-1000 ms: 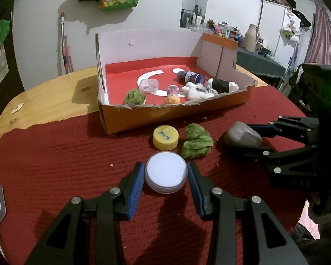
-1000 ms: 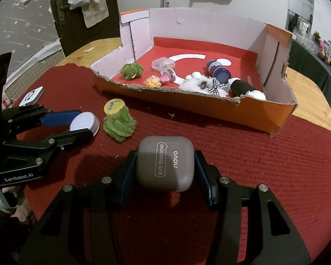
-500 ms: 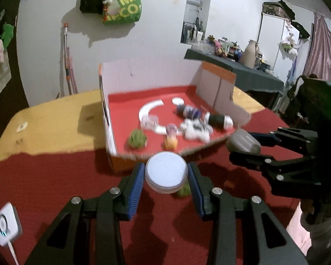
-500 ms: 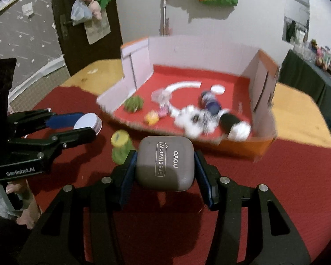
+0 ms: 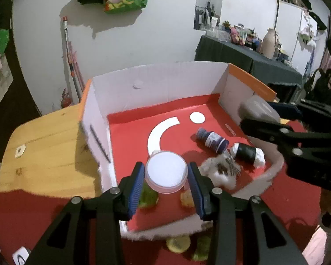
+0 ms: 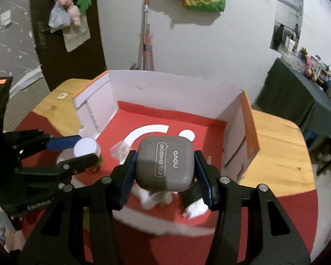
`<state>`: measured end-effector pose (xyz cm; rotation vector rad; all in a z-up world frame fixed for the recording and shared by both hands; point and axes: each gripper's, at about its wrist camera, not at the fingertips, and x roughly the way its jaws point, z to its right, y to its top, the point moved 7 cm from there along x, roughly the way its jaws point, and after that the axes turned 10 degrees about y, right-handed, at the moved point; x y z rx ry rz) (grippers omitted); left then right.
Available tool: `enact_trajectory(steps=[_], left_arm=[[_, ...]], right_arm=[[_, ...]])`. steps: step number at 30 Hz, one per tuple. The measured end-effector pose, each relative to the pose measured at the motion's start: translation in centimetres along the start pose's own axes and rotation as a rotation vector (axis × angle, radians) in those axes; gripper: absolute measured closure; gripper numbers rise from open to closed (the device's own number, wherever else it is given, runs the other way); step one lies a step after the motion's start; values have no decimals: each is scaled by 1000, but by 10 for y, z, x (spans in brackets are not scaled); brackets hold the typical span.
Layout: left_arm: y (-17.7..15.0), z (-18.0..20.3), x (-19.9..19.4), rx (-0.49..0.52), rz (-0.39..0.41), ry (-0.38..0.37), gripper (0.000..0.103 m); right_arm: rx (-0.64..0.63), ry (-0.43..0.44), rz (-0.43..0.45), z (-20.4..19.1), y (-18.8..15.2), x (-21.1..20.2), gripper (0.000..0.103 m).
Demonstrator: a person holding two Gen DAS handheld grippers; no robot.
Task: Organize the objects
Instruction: 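Lift the white lid and grey case with both tools and carry them into the box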
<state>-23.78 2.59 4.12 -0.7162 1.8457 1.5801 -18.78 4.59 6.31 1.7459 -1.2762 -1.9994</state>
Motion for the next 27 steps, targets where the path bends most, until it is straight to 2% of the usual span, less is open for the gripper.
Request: enact_trajectory(steps=[13, 22, 27], left_arm=[[40, -2, 44, -9, -63, 101, 61], [44, -6, 80, -23, -137, 139, 61], [42, -3, 96, 6, -156, 188, 61]], right_arm=[[38, -89, -127, 32, 28, 56, 54], [73, -121, -218, 50, 28, 92, 54], [72, -155, -275, 59, 24, 111, 54]])
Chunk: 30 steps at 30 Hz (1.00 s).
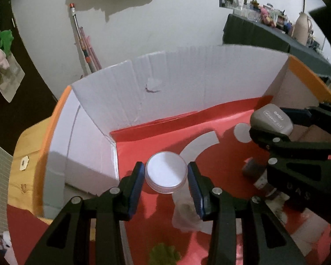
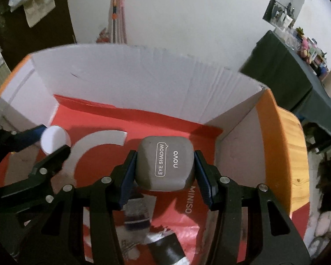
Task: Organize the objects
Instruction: 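Lift the white lid and grey case with both tools and carry them into the box, then lower the white lid and grey case onto the box floor and open both tools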
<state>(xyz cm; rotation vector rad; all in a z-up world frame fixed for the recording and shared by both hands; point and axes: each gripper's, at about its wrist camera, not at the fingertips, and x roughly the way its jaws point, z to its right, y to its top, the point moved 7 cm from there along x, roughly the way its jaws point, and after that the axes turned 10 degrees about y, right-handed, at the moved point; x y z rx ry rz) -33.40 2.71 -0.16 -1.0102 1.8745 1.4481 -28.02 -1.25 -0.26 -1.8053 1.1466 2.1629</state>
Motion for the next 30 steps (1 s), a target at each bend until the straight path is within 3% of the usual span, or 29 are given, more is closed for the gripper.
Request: enact_trajectory(steps=[15, 30], left_arm=[[-4, 9, 25, -14, -69, -1, 61], [-11, 13, 23, -10, -86, -11, 60]], right_arm=[[-14, -20, -88, 6, -9, 26, 54], [2, 11, -105, 4, -16, 24, 54]])
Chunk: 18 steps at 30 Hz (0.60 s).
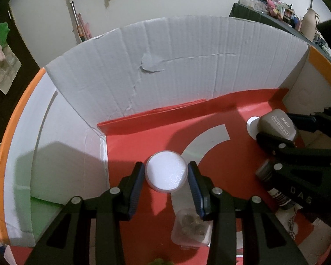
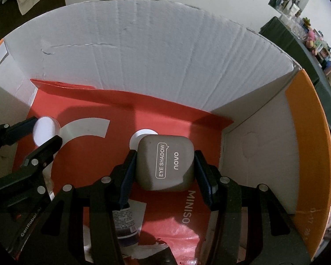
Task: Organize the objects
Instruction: 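Lower the white lid and grey case onto the box floor and open both tools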
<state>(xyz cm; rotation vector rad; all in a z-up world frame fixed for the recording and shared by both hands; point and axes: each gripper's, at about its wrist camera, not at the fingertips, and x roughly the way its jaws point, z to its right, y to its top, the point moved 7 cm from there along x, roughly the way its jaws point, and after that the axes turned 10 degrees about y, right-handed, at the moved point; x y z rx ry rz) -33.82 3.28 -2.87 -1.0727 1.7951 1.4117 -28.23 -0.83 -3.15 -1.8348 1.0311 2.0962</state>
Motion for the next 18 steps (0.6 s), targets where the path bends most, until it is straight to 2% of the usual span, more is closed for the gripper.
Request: enact_trajectory(steps=[18], left_arm=[[-10, 8, -11, 3, 10, 8, 60]], right_arm=[[-8, 3, 0, 1, 3, -1, 53]])
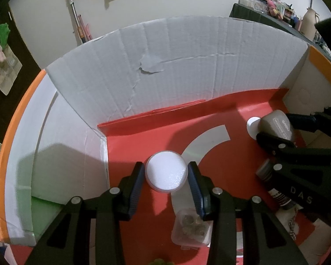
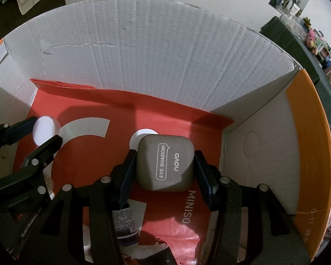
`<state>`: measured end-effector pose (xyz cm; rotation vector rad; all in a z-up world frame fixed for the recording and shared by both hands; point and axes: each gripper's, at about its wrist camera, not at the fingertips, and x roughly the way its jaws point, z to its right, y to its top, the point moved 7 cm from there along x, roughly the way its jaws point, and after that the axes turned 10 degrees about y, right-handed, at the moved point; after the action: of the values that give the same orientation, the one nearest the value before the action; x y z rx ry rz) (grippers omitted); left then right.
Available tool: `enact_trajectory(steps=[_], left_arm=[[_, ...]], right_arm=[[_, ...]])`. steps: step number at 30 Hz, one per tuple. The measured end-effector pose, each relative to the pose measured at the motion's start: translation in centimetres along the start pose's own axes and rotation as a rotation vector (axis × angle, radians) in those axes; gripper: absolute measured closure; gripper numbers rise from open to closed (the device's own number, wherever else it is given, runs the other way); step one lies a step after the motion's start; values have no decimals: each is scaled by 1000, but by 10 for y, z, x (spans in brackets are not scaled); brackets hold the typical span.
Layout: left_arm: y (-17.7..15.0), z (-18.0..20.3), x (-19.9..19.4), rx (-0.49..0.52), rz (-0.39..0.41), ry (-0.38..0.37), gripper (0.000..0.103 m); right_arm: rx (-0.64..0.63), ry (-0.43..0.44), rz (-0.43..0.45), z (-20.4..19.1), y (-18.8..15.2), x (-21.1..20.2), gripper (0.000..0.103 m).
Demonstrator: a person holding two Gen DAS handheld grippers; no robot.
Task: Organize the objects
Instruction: 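Lower the white lid and grey case onto the box floor and open both tools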
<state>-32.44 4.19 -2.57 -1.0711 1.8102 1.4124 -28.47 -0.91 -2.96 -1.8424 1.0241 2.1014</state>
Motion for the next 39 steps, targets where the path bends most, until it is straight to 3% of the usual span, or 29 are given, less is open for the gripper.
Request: enact_trajectory(steps=[25, 31, 33, 35, 39], left_arm=[[-12, 12, -17, -9, 6, 4, 60], [-15, 28, -22, -15, 22, -2, 55], [-17, 15, -23, -17, 26, -5, 55], [19, -6, 1, -24, 29, -7, 55], [16, -16, -10, -37, 43, -19, 55]], right_arm=[[-5, -9, 4, -8, 0, -8, 53], [1, 0, 22, -12, 3, -14, 52], [-1, -1, 28, -14, 1, -18, 52], [-1, 1, 35, -16, 0, -23, 52], [0, 6, 52, -18, -1, -35, 52]])
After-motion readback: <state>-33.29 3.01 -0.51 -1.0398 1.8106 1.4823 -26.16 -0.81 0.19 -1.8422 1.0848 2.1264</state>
